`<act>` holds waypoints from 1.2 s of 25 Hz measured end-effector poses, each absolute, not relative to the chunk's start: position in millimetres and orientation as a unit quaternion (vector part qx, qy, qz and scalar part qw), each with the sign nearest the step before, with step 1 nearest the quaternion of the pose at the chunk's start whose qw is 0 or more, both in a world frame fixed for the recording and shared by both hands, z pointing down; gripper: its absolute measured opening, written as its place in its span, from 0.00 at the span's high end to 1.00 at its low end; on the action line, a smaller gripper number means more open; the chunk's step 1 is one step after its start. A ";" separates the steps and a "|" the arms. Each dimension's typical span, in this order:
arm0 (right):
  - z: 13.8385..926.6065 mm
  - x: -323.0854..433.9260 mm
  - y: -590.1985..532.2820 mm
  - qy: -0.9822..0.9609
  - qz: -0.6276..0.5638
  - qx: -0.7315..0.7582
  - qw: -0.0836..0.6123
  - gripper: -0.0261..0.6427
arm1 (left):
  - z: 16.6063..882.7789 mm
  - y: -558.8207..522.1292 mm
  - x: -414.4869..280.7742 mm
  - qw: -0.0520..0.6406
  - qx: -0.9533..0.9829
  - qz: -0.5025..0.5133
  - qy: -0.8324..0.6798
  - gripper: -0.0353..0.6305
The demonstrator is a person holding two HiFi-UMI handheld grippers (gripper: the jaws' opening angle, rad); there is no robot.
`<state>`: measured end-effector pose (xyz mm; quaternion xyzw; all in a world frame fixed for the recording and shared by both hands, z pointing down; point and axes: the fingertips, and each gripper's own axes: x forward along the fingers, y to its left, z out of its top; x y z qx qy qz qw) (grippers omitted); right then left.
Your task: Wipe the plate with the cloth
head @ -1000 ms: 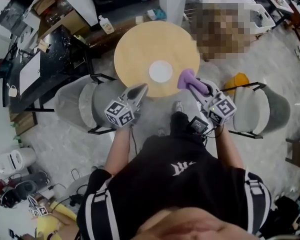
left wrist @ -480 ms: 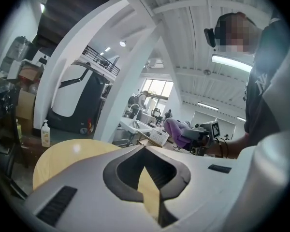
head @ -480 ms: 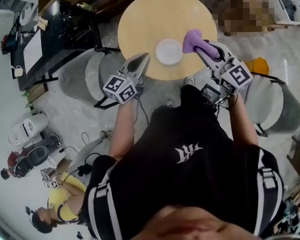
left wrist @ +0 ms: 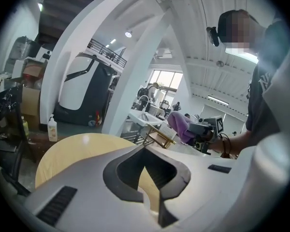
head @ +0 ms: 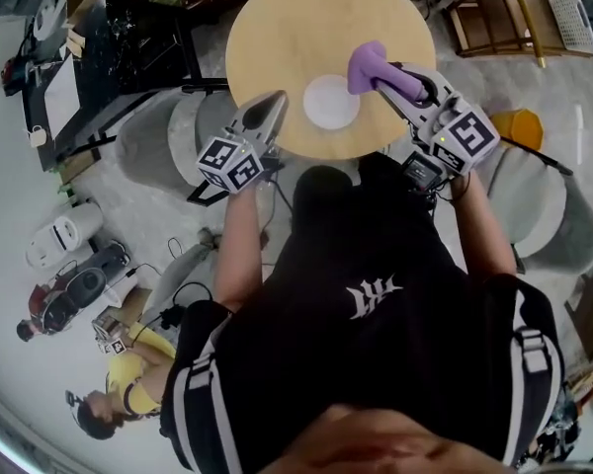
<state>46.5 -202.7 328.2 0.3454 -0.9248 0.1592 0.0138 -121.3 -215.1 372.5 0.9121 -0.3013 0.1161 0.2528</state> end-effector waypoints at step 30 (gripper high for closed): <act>456.9 40.7 -210.6 -0.895 0.260 0.362 0.029 0.82 | 566.8 -201.7 -145.4 0.376 0.826 0.303 -0.292 0.93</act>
